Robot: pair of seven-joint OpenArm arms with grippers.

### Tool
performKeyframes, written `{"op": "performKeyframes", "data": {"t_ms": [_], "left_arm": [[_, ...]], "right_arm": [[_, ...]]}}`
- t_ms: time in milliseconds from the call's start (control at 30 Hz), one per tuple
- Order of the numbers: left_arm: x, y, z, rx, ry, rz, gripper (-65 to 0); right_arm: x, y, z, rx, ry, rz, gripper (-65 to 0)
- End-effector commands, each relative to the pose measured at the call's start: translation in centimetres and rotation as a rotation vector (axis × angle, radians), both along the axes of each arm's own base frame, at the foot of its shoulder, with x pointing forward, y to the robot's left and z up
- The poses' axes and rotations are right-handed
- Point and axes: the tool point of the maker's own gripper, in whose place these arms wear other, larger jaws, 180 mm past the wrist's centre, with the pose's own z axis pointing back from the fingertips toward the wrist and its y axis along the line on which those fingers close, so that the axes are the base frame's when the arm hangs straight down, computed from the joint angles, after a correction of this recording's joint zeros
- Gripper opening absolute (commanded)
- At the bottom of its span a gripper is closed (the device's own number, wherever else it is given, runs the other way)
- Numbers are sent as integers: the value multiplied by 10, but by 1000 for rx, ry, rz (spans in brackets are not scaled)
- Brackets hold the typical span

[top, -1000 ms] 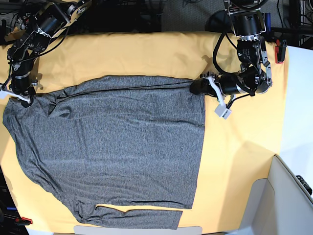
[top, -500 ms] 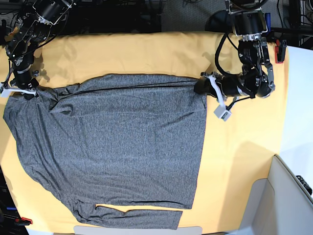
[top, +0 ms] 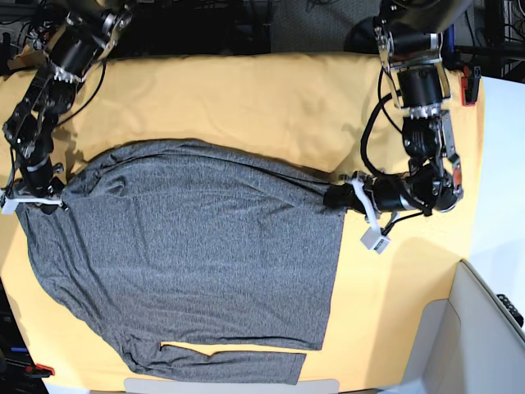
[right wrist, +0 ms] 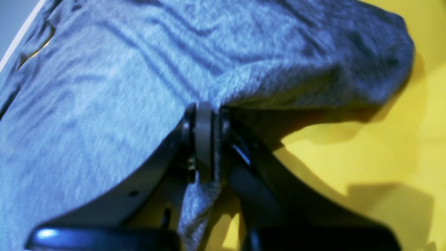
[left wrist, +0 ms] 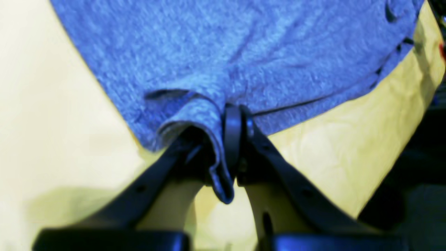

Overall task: Fold the T-shirt properly
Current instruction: 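Lift the collar edge with both grippers and pull it toward the hem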

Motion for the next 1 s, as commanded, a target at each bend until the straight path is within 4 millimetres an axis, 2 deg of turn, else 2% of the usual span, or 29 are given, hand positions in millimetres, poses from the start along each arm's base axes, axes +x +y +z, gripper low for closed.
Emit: {"op": "performKeyframes", "data": {"t_ms": [0,133,267,433,533,600,667,833,967], "left_arm": [[17,-2,7,-61,-21,33,-647],[35,-2,2,-127,2,81,-647],[47,-2,3,-173,2,122,-647],[56,14,11,-168,-26,152,-647],[64,30,21,-219,-51,229,-647],[67,43,26,-252,-65,284,-647],[68,50,28,-267,-72,310,-647],[67,51,27,-266,-71,314,-647],[65,51,25,-262,-64,310,-647]], "right_arm": [[12,-8,15,-23,-36,-6,-650],[22,-7,-3,-15,25,-7,-650],[26,-7,-6,0,29,-14,-650],[28,-16,2,-34,-22,-44,-650],[22,-24,1,-25,-35,-80,-650],[13,-36,-1,-1,-45,-132,-650],[6,-38,-8,31,-43,-168,-650],[2,-39,-19,54,-26,-179,-650],[3,-37,-18,52,-28,-176,-650]]}}
